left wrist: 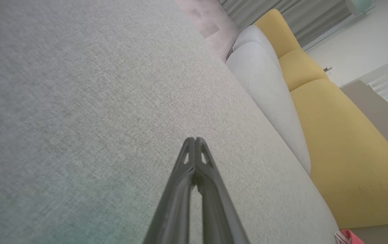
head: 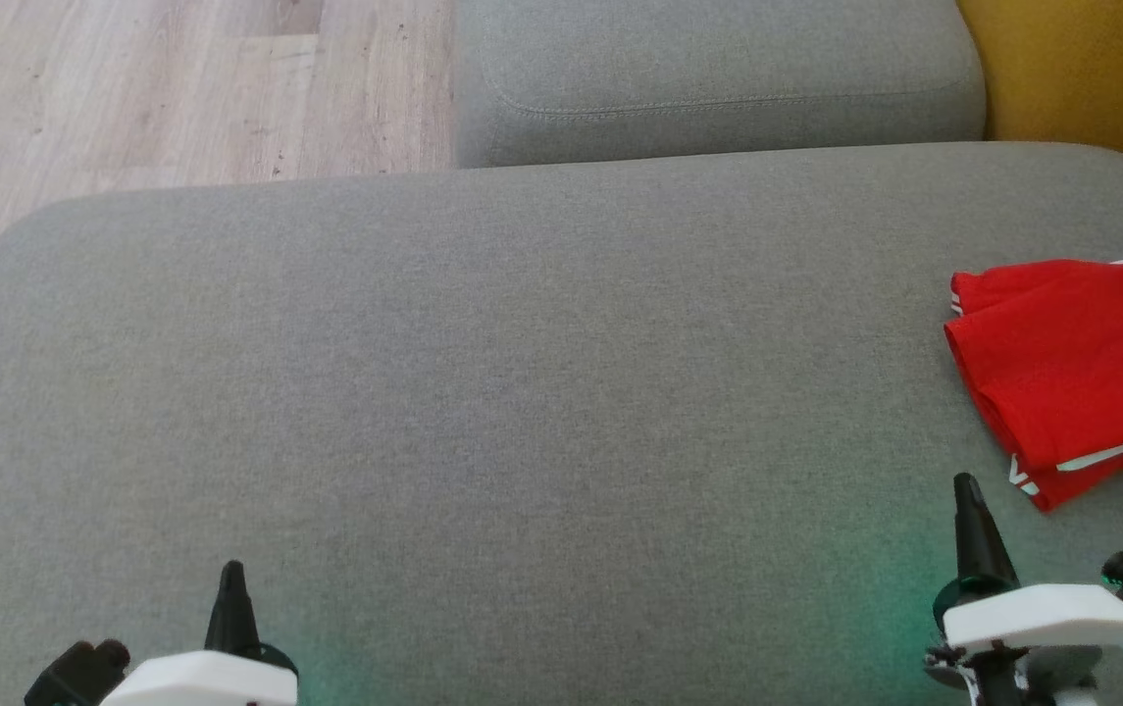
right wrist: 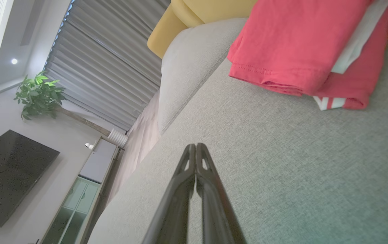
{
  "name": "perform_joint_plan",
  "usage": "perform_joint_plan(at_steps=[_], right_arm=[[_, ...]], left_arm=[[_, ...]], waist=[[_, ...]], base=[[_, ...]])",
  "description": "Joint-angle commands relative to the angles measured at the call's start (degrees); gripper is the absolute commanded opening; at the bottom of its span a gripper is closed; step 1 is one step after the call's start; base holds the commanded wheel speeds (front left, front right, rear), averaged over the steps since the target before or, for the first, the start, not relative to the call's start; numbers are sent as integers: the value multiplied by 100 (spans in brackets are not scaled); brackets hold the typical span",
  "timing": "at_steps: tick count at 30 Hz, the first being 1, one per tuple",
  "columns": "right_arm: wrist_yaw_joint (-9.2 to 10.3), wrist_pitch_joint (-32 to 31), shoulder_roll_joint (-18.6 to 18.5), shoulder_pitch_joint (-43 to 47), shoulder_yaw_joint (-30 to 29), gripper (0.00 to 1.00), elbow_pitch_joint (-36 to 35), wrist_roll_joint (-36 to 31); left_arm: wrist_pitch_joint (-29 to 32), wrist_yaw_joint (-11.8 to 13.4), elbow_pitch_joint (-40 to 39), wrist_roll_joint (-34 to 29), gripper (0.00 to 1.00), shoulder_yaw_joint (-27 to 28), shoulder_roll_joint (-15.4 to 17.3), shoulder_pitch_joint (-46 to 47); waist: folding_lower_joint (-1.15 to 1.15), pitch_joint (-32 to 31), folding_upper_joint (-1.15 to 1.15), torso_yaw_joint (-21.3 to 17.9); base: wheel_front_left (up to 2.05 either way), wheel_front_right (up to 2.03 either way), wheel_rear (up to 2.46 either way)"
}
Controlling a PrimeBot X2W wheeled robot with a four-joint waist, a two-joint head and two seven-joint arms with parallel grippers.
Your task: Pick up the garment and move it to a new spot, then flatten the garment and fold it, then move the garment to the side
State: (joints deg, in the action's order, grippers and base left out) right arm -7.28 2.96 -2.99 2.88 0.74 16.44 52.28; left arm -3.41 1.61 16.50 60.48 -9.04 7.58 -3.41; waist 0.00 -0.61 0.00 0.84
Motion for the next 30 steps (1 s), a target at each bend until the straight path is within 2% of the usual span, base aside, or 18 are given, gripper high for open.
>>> perform_joint_plan(at_steps=[1,30], right_arm=[[-11,-31,-118,-305,10,0,-208,157],[-16,-383,-131,-582,-236,0,-230,2067]], left_arm=[[38,-55,-178,110,0,194,-12,333],[476,-461,-210,1581,0,824,-215,630]], waist=[[0,1,0,-1],[0,38,0,-41]], base=[[0,0,0],[0,0,0]])
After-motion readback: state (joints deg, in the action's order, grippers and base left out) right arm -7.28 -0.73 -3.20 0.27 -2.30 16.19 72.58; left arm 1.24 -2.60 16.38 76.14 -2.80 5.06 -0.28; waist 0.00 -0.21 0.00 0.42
